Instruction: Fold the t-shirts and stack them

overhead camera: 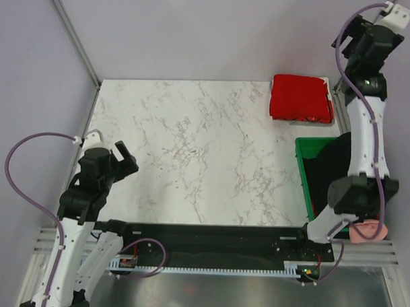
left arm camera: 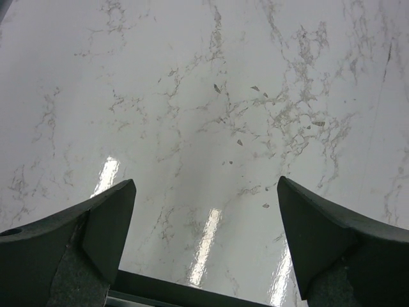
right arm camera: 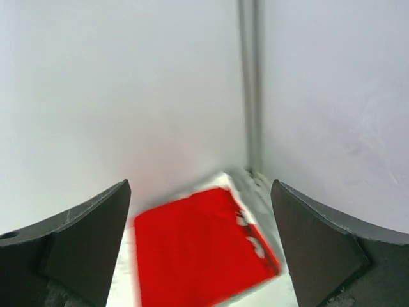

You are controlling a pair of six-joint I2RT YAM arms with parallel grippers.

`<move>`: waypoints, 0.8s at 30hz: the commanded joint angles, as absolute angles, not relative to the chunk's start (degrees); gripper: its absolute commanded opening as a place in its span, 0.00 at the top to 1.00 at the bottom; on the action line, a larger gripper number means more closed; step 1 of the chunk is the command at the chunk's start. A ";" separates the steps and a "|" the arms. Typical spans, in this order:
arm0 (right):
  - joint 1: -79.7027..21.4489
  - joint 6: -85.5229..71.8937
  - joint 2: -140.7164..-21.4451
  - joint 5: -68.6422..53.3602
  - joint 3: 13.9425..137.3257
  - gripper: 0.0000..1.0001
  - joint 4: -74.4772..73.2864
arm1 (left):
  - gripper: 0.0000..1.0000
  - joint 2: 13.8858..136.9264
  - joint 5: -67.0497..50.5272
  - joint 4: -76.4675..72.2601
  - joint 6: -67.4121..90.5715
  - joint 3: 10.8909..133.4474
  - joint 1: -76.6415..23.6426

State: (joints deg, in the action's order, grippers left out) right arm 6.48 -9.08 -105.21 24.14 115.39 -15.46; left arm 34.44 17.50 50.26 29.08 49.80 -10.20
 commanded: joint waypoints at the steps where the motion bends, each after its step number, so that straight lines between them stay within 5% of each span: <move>1: 6.68 -20.44 -91.78 4.08 108.40 0.02 -22.40 | 0.00 32.26 15.30 46.32 27.07 49.57 -9.84; 6: 4.58 -30.58 -72.48 -12.37 80.59 0.02 -21.01 | 0.00 31.72 6.17 40.19 28.57 46.94 -9.84; 11: 0.35 -32.60 -54.27 -11.50 57.09 0.02 -23.45 | 0.00 34.10 1.93 40.52 24.27 48.43 -9.84; 14: -1.74 -34.71 -48.37 -20.61 50.03 0.02 -25.84 | 0.00 33.75 2.38 40.17 24.17 47.90 -9.84; 24: -7.56 -34.54 -32.87 -15.29 36.12 0.02 -34.54 | 0.00 32.87 -0.88 38.76 22.85 47.37 -9.84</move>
State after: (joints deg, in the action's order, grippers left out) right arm -7.55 -34.17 -33.04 -15.62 35.88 -33.36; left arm 33.47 0.75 41.39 25.87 47.48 -10.09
